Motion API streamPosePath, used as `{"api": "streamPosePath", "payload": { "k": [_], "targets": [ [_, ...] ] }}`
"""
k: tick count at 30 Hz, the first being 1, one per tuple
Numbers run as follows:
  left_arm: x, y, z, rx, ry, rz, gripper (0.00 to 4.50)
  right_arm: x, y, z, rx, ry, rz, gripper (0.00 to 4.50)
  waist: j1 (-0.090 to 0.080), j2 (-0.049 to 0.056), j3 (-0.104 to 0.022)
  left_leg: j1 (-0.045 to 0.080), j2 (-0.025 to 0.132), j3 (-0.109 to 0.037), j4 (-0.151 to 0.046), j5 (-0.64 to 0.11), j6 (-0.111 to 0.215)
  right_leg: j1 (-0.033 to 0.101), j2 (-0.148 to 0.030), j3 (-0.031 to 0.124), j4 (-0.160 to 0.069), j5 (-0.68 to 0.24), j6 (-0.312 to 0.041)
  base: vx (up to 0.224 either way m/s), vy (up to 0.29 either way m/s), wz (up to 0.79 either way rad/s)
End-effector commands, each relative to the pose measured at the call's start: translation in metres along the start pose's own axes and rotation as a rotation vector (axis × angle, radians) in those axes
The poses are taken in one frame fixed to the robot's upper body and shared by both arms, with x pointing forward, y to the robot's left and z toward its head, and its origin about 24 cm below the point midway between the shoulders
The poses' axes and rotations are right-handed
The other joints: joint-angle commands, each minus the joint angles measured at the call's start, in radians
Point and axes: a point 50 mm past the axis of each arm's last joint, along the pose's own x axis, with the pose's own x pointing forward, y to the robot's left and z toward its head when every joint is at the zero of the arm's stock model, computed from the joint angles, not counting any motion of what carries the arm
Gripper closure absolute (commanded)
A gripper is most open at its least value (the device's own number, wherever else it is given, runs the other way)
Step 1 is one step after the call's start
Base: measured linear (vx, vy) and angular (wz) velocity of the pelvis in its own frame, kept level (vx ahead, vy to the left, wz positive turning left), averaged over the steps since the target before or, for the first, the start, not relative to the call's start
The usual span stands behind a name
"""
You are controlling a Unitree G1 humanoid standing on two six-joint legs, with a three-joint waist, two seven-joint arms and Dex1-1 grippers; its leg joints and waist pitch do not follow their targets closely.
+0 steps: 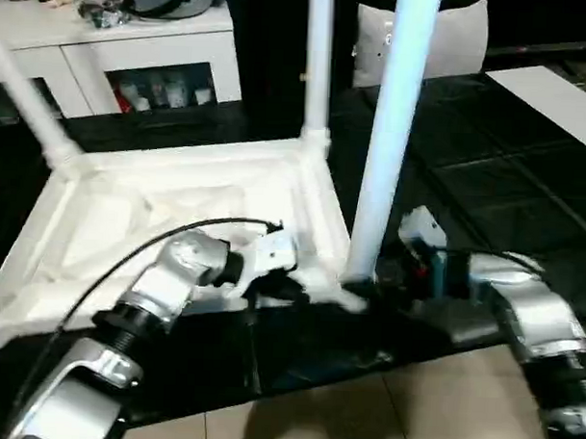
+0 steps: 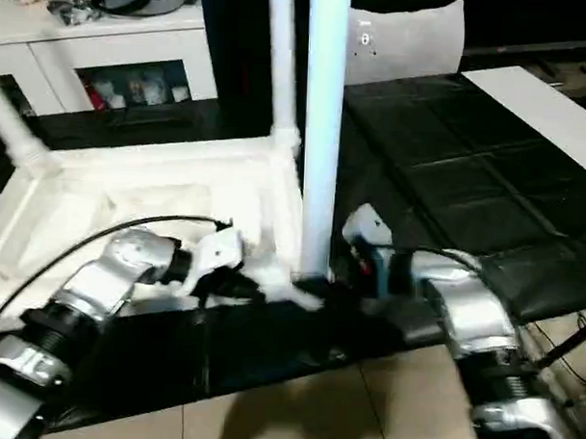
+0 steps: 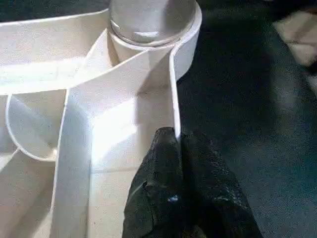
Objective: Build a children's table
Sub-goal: Rotate leg to tighten
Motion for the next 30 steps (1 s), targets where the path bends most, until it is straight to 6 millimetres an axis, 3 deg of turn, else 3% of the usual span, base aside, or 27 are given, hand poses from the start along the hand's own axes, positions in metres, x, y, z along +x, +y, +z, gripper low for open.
{"api": "streamPosePath", "payload": {
  "k": [1,5,12,18,27,30],
  "targets": [
    [0.003,-0.001,0.011,0.087,0.007,-0.084,4.50,0.003,0.005,0.005,-0.027,-0.013,0.068,0.74,-0.002,-0.016,-0.069,-0.003,0.055,-0.012,-0.073,-0.069,0.135,0.073,-0.053,0.062,-0.058,-0.294,-0.162,0.000,0.000,0.00],
    [-0.002,-0.006,0.008,0.125,0.043,-0.178,4.50,0.002,0.011,0.005,-0.008,0.002,0.160,0.96,0.011,-0.017,-0.067,-0.001,0.057,-0.012,-0.077,-0.088,0.113,0.072,-0.055,0.063,-0.060,-0.332,-0.154,0.000,0.000,0.00],
    [-0.004,-0.007,0.006,0.147,0.055,-0.231,4.50,0.001,0.016,0.001,0.016,0.030,0.238,1.65,0.010,-0.019,-0.067,-0.002,0.055,-0.011,-0.078,-0.103,0.093,0.073,-0.056,0.063,-0.064,-0.368,-0.139,0.000,0.000,0.00],
    [-0.003,-0.007,0.007,0.156,0.049,-0.241,4.50,0.001,0.017,0.000,0.020,0.036,0.258,2.19,0.010,-0.020,-0.067,-0.003,0.053,-0.010,-0.077,-0.095,0.096,0.072,-0.054,0.061,-0.066,-0.370,-0.134,0.000,0.000,0.00],
    [0.001,-0.008,0.011,0.087,-0.031,-0.203,4.50,0.008,0.019,-0.002,0.073,-0.008,0.225,2.52,0.011,-0.024,-0.066,-0.004,0.054,-0.009,-0.078,-0.088,0.092,0.073,-0.054,0.062,-0.065,-0.374,-0.133,0.000,0.000,0.00],
    [0.005,-0.008,0.015,0.040,-0.069,-0.169,4.50,0.016,0.016,-0.002,0.121,-0.033,0.141,2.53,0.006,-0.024,-0.060,-0.002,0.051,-0.009,-0.080,-0.115,0.082,0.071,-0.054,0.058,-0.075,-0.438,-0.113,0.000,0.000,0.00]
  ]
}}
